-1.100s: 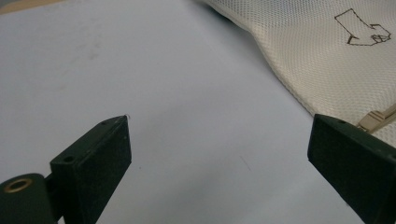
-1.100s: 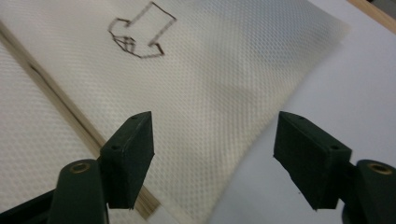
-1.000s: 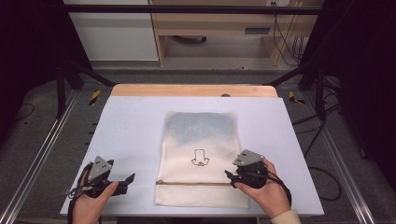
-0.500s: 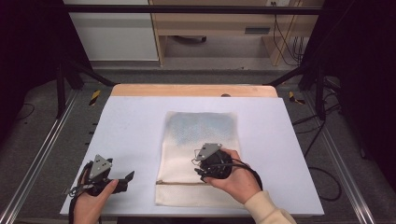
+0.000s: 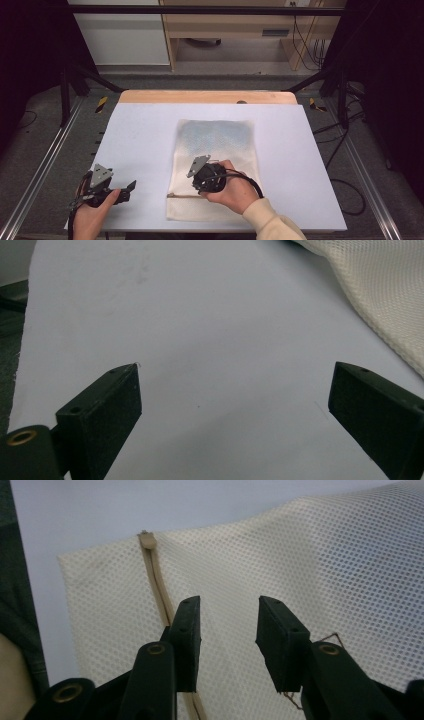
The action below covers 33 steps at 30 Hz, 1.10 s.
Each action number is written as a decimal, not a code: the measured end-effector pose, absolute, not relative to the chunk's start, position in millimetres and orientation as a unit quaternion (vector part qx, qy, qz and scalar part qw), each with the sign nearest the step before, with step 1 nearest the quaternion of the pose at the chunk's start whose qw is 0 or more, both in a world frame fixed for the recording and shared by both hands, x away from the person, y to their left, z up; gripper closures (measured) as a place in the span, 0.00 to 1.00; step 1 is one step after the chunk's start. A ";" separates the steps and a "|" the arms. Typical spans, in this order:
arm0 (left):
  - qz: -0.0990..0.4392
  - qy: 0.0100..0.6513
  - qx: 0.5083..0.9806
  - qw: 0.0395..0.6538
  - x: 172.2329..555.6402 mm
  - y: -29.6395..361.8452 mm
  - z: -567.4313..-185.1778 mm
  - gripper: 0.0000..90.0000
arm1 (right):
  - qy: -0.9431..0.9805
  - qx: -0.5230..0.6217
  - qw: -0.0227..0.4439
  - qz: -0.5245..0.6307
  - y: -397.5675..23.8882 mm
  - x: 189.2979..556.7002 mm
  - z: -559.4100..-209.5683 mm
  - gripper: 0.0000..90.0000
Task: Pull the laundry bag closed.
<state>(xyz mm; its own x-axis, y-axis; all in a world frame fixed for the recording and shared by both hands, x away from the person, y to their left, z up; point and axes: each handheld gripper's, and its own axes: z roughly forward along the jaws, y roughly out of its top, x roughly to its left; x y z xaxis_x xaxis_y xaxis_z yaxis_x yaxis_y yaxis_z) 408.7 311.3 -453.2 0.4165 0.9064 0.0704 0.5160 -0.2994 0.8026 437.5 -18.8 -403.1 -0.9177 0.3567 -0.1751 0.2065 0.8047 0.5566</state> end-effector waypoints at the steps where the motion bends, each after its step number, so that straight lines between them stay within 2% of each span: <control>1: 0.271 0.470 0.756 0.366 409.4 312.8 -453.2 0.07 | 0.941 0.147 0.136 0.271 -16.7 437.4 -402.7 0.73; 10: 0.282 0.472 0.740 0.388 417.8 316.1 -451.7 0.07 | 0.949 0.123 0.124 0.262 -0.2 438.4 -402.9 0.85; 18: 0.274 0.480 0.738 0.388 419.4 318.8 -452.1 0.07 | 0.953 0.107 0.111 0.261 16.1 439.1 -406.4 0.90; 23: 0.273 0.478 0.740 0.386 419.3 318.1 -451.8 0.08 | 0.957 0.095 0.097 0.256 30.0 439.7 -414.5 0.91; 33: 0.270 0.478 0.742 0.386 418.7 317.9 -451.4 0.08 | 0.963 0.083 0.060 0.248 52.6 442.9 -429.0 0.86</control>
